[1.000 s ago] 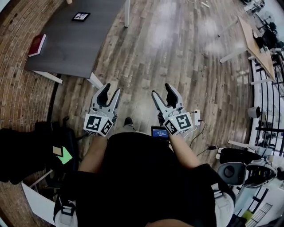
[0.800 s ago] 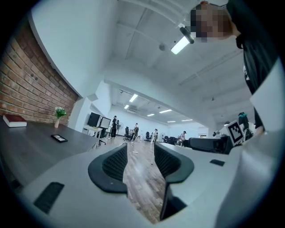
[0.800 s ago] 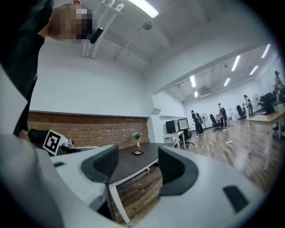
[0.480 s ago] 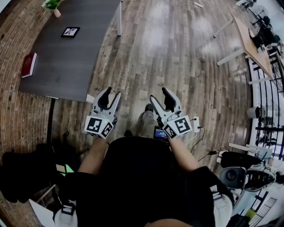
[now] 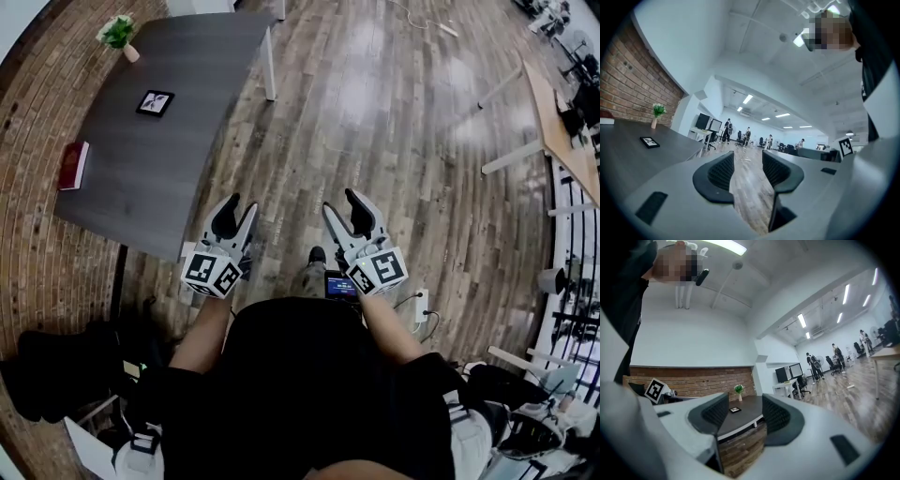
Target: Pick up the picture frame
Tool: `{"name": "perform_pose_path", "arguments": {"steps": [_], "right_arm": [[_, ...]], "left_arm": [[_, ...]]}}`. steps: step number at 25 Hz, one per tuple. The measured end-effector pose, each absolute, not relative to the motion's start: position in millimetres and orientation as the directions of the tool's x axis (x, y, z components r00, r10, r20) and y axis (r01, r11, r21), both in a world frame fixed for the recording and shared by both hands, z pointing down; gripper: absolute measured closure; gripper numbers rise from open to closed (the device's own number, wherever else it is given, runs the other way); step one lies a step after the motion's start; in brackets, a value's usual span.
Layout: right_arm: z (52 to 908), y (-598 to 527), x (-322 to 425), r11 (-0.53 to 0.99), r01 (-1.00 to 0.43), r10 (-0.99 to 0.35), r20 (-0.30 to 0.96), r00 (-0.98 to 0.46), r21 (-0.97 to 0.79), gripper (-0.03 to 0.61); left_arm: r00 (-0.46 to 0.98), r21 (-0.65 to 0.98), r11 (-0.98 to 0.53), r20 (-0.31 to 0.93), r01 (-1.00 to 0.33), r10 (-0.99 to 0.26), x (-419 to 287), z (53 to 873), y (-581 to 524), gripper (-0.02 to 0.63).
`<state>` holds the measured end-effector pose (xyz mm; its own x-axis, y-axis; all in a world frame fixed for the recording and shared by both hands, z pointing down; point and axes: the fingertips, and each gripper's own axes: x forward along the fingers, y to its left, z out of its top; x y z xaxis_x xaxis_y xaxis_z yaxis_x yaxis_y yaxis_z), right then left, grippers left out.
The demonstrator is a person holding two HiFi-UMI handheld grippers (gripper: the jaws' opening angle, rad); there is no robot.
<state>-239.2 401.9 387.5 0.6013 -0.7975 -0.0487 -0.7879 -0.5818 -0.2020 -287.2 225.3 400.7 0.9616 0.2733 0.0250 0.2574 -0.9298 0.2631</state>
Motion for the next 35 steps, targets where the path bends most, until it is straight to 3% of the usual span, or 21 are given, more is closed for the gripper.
{"name": "perform_pose_path", "arguments": {"steps": [9, 17, 25, 35], "right_arm": [[380, 439, -118, -0.544, -0.810, -0.822, -0.055, 0.567, -0.220, 0.357], [405, 445, -64, -0.527, -0.799, -0.824, -0.055, 0.564, -0.288, 0.357], [412, 423, -15, -0.526, -0.804, -0.832, -0.028, 0.554, -0.279, 0.357], [406, 344, 97, -0.505, -0.833, -0.857, 0.020, 0.515, -0.226, 0.357]], "left_arm": [[0.982, 0.256, -0.950, 0.014, 0.177, 0.187, -177, 384, 241, 0.442], [0.985, 0.220, -0.963, 0.036, 0.157, 0.168, -139, 388, 248, 0.440], [0.989, 0.242, -0.961, 0.018, 0.135, 0.144, -90, 399, 220, 0.440], [0.996, 0.318, -0.944, -0.017, 0.091, 0.090, 21, 413, 139, 0.441]]}}
